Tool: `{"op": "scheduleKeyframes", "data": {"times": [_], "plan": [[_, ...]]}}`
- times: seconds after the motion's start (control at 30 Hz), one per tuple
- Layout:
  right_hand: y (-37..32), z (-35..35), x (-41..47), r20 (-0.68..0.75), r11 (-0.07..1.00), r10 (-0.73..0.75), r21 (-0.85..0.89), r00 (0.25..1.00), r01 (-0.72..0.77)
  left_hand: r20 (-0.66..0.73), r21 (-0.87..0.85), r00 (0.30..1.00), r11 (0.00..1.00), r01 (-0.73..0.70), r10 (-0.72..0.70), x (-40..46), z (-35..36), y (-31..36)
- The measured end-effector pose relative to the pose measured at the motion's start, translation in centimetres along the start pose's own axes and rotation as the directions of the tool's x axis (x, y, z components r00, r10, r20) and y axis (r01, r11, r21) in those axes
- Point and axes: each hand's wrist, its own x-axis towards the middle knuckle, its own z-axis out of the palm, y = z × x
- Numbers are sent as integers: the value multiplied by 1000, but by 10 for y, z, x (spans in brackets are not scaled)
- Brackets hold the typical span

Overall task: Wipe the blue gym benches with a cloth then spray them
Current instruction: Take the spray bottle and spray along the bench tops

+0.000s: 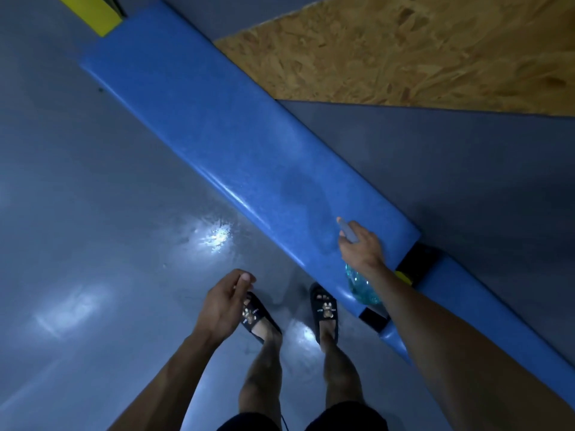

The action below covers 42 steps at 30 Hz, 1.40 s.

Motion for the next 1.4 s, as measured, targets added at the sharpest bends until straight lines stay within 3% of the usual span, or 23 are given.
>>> {"op": "scheduleKeyframes", "data": {"times": [0.3,0.6,0.73,1.1,1.4], "plan": [[-32,64,-46,143,992,-125,23,982,123,25,15,1000,1000,-7,7,8,-39,-9],[-37,82,-45,130,991,-119,-49,984,126,14,29,1000,1000,5,-5,15,-52,-11],[-37,76,-33,90,995,-89,-41,992,93,10,45,1000,999,24,-25,24,-59,0],[-52,-5,74,-45,960,29,278,999,-15,45,71,999,997,3,-6,68,-58,50],[-56,-22,116,-49,973,58,224,997,-46,62,101,998,995,-10,3,104,-44,75]]}}
